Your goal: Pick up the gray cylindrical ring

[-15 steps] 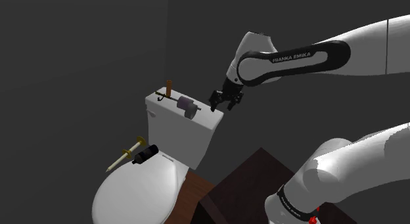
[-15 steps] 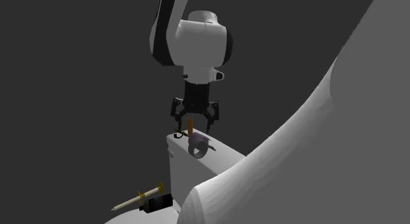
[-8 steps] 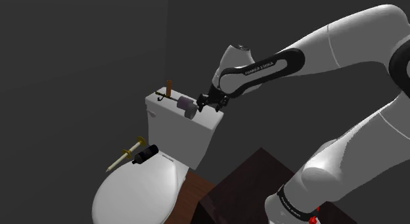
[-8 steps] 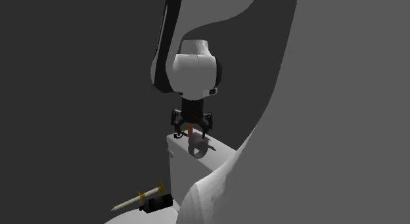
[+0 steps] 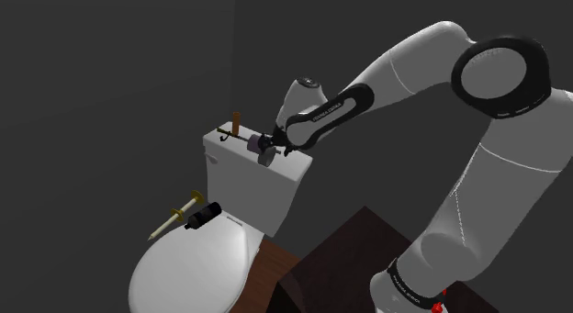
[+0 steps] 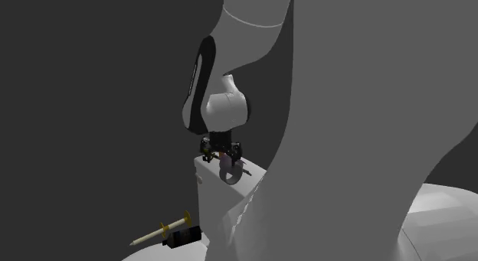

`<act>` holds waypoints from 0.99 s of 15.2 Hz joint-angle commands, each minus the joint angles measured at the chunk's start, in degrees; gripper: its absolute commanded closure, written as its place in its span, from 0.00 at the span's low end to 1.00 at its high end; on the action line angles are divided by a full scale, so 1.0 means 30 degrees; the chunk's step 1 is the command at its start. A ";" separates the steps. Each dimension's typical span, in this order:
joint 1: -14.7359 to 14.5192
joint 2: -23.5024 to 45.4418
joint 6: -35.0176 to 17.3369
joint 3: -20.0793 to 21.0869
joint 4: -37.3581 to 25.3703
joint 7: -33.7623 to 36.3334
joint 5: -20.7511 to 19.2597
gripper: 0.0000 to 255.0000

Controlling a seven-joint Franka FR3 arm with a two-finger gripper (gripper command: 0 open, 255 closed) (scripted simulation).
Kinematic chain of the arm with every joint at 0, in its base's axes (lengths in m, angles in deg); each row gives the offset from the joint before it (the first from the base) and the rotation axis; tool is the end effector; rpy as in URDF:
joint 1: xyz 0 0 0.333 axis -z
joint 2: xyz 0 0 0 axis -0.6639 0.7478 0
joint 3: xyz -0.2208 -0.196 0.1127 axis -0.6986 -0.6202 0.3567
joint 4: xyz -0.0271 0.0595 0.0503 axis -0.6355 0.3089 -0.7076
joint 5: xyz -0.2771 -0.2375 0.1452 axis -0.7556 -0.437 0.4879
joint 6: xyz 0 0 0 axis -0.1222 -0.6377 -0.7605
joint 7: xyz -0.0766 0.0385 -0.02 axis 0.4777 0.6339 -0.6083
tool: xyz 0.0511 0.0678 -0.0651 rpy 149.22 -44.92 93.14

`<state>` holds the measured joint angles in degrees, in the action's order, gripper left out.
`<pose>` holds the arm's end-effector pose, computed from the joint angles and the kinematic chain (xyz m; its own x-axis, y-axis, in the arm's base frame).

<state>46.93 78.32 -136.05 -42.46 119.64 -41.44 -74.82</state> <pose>0.5440 0.0201 0.2980 0.8463 -0.4718 0.2475 -0.4654 -0.8808 -0.0876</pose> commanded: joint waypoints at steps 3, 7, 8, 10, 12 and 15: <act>-0.0682 0.2890 -0.1151 -0.1154 -0.2327 0.2491 -0.2010 0.00; -0.1436 0.5177 -0.1877 -0.2230 -0.4322 0.3989 -0.2934 0.00; -0.1500 0.5389 -0.2071 -0.2315 -0.4342 0.4076 -0.3007 0.00; -0.1620 0.5821 -0.2453 -0.2478 -0.4396 0.4254 -0.3158 0.00; -0.1742 0.6262 -0.2828 -0.2643 -0.4466 0.4431 -0.3301 0.00; -0.1844 0.6614 -0.3121 -0.2778 -0.4531 0.4564 -0.3403 0.00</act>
<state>41.48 97.86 -145.12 -50.67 106.11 -27.87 -84.93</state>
